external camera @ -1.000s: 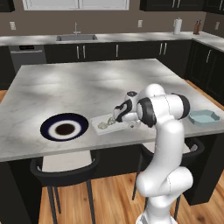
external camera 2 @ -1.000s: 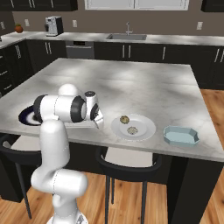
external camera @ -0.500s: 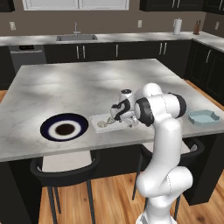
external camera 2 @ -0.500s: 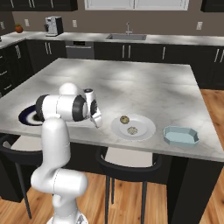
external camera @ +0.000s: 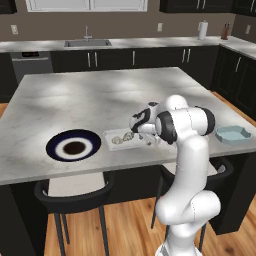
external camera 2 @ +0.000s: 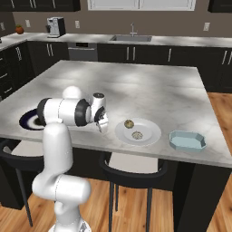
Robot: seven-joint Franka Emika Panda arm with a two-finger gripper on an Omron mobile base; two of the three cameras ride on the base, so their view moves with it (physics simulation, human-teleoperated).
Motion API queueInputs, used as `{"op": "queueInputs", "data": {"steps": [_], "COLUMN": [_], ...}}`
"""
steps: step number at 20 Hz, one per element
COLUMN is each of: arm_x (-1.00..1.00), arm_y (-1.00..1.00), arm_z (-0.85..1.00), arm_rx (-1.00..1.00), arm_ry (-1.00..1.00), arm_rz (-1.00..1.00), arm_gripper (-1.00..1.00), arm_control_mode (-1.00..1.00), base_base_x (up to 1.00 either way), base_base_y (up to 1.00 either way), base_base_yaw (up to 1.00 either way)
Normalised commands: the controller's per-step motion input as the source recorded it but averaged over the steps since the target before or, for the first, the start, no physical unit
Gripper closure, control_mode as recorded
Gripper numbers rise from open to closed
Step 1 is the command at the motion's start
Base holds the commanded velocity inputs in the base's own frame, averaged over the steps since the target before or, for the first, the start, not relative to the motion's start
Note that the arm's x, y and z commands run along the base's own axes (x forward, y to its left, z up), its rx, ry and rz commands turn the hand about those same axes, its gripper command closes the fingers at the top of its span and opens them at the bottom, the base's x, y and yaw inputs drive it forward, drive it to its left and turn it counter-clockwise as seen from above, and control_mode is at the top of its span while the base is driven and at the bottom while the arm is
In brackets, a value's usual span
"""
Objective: Place two dumplings into each of the tupperware containers and then place the containers in the fridge.
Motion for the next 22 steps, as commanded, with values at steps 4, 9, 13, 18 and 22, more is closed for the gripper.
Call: {"op": "queueInputs", "data": {"steps": [4,9,13,18,22], "arm_x": [0.00,-0.22,-0.23,-0.57,-1.00], "arm_y": [0.21,0.12,0.03,-0.04,-0.07], "arm_z": [-0.03,0.26,0.54,0.69,0.67], "arm_rx": [-0.02,-0.02,-0.01,0.00,0.00], "arm_ry": [0.00,-0.02,0.00,0.00,-0.03], "arm_rz": [-0.04,-0.20,-0.33,-0.34,-0.19], "arm_gripper": [1.00,1.00,1.00,1.00,1.00], "arm_control_mode": [-1.00,-1.00,-1.00,-1.00,-1.00], "base_base_x": [0.00,0.00,0.00,0.00,0.00], "base_base_y": [0.00,0.00,0.00,0.00,0.00], "base_base_yaw": [0.00,0.00,0.00,0.00,0.00]}}
